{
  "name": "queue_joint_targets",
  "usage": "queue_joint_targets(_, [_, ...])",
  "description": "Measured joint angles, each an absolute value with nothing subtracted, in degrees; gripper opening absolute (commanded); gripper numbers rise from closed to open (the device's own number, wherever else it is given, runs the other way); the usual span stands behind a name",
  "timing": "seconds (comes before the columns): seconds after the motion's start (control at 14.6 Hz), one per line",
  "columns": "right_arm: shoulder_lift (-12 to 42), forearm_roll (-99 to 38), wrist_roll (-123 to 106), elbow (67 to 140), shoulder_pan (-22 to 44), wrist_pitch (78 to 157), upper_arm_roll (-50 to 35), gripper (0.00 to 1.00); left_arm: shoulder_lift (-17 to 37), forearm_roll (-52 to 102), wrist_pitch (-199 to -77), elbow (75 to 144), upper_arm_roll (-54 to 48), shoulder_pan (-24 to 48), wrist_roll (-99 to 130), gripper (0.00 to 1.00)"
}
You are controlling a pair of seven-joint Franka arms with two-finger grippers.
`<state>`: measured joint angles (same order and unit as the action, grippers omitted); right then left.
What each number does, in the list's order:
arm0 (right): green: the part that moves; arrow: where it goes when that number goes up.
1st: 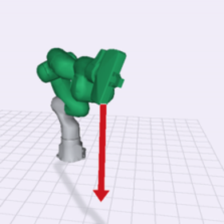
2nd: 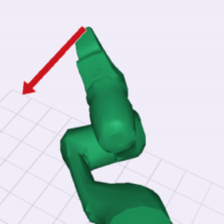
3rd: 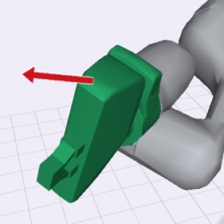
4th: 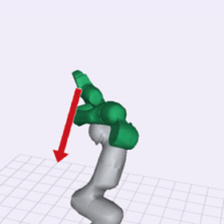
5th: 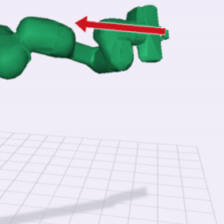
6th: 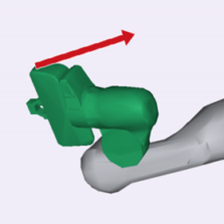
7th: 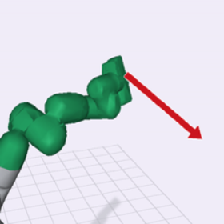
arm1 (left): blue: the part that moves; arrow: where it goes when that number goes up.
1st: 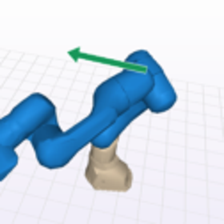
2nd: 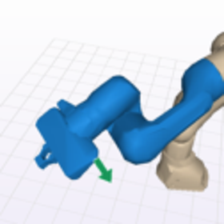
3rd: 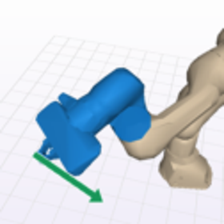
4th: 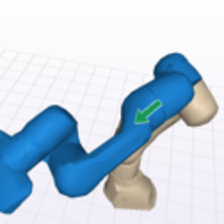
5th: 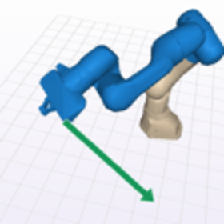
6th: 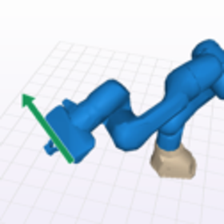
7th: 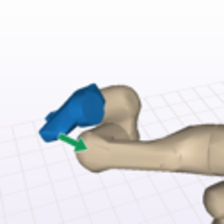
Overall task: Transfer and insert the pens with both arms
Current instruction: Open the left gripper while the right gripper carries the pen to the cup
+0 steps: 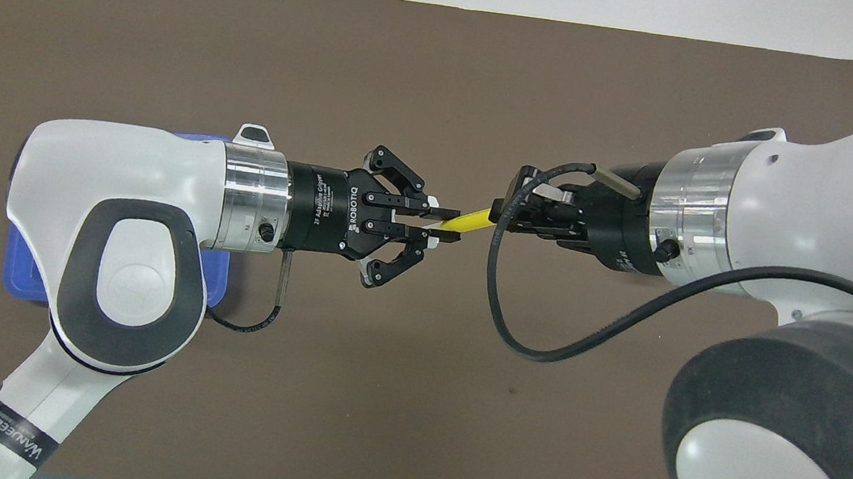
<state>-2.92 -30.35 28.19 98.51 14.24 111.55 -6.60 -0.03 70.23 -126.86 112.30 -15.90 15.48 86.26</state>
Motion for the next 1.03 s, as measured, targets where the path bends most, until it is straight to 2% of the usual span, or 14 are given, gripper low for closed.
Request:
queue_joint_targets(0.07, [-2.92,-30.35,28.19,98.51,14.24,111.56,-6.6,0.0,-0.03,70.24,-126.87,112.3,-15.9,15.48,86.26,0.0])
queue_joint_targets(0.14, [-2.92,-30.35,28.19,98.51,14.23,111.57,-6.59,0.0,-0.03,70.24,-126.89,112.3,-15.9,15.49,86.25,0.99])
queue_joint_targets(0.62, [-2.92,-29.16,27.88,98.8,14.07,111.6,-6.43,0.0,-0.4,70.28,-128.81,112.27,-15.92,16.66,86.24,1.0])
queue_joint_targets(0.82, [-2.96,-24.32,25.99,99.66,13.69,111.59,-6.03,0.0,-0.54,70.28,-129.04,112.27,-15.63,16.66,86.25,1.0])
queue_joint_targets(1.03, [-3.37,-18.56,20.16,101.65,10.66,111.59,-5.84,0.0,-0.54,67.95,-129.1,112.29,-15.2,15.89,86.15,1.0])
